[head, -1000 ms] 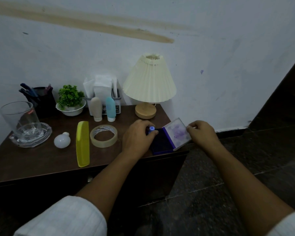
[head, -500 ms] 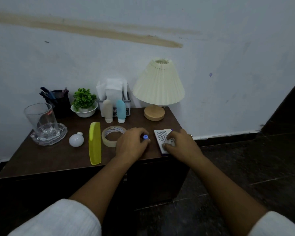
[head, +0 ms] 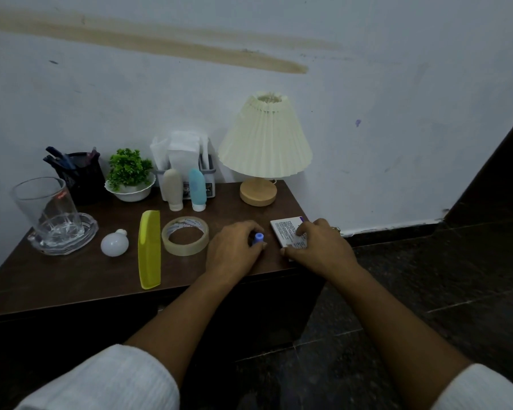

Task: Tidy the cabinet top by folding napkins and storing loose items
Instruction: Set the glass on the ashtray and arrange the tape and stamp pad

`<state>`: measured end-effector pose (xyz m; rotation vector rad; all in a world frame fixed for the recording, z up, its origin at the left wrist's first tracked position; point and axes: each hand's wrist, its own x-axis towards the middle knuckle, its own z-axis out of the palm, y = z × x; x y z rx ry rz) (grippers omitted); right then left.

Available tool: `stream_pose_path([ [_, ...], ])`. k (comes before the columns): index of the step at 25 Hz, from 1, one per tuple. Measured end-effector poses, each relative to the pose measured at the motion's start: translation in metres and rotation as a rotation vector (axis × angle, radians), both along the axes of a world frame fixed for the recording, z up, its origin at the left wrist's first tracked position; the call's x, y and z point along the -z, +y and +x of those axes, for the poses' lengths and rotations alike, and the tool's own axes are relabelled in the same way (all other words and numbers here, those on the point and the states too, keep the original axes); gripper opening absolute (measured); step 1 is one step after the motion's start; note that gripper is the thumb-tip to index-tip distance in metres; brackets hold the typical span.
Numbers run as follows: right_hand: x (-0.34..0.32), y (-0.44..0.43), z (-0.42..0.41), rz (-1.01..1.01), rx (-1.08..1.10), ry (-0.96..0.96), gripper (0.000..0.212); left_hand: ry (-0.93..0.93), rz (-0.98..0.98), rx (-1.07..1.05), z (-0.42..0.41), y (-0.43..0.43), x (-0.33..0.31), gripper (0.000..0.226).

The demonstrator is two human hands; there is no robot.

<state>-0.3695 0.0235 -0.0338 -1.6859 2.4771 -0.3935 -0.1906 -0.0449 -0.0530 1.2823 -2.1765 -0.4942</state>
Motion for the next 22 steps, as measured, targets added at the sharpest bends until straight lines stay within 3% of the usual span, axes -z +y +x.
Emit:
stream_pose_path([
  [5, -0.003, 0.003, 0.002, -0.024, -0.019, -0.013, 0.065, -0.009, 0.036, 0.006, 0.001, 0.000, 0.002, 0.039],
  [8, -0.016, 0.006, 0.013, -0.257, -0.092, 0.009, 0.037, 0.003, 0.012, 0.009, 0.007, 0.002, -0.005, 0.051],
  [10, -0.028, 0.006, 0.027, -0.385, -0.165, -0.063, 0.018, 0.012, -0.006, -0.003, 0.017, 0.004, -0.014, 0.048],
  [13, -0.043, -0.001, 0.056, -0.410, -0.262, -0.259, 0.016, 0.044, -0.050, -0.026, 0.044, 0.008, -0.025, 0.034],
  [15, -0.050, -0.009, 0.077, -0.298, -0.358, -0.308, 0.017, 0.044, -0.016, -0.036, 0.067, 0.012, -0.032, 0.022],
  [18, -0.054, -0.021, 0.111, 0.065, -0.537, -0.307, 0.017, -0.083, 0.058, -0.132, 0.107, 0.018, -0.042, 0.008],
  [22, -0.030, -0.016, 0.159, 0.604, -0.621, -0.472, 0.020, -0.323, 0.342, -0.204, 0.160, 0.034, -0.032, 0.014],
])
